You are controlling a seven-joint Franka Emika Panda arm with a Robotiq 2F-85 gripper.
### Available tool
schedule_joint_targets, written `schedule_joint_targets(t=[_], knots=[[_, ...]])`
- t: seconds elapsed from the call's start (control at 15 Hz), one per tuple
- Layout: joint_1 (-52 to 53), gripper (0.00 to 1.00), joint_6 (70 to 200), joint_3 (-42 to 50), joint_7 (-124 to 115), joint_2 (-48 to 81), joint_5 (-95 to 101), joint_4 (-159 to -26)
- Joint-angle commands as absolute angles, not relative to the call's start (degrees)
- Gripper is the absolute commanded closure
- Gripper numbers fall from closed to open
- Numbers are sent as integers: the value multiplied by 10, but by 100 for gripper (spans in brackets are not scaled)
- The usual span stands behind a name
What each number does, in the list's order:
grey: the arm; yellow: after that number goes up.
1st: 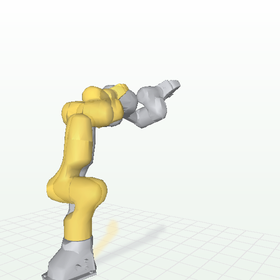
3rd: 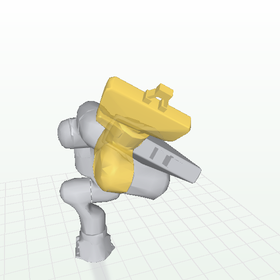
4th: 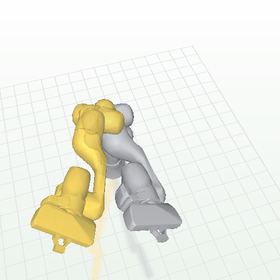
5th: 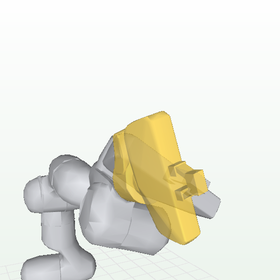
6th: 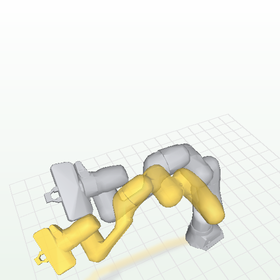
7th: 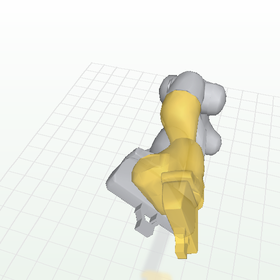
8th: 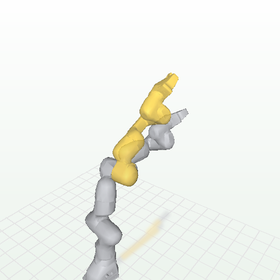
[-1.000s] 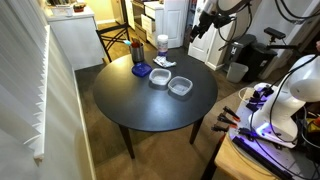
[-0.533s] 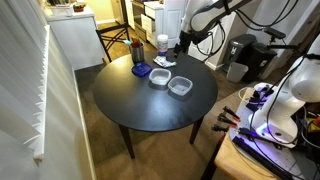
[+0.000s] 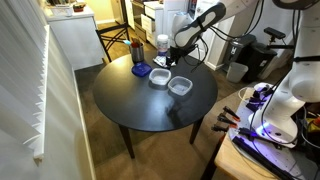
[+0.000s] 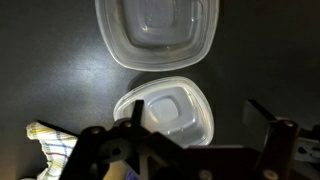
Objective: Pick up one clear bowl and stack it inside the other clear bowl
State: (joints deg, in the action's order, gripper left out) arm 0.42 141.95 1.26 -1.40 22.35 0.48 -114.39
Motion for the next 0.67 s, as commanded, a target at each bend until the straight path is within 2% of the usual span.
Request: schedule_joint_targets(t=[0.0, 0.6], knots=[[11, 0, 1399, 13, -29, 262, 11, -1100], [7, 0, 1405, 8, -15, 265, 6, -1097]])
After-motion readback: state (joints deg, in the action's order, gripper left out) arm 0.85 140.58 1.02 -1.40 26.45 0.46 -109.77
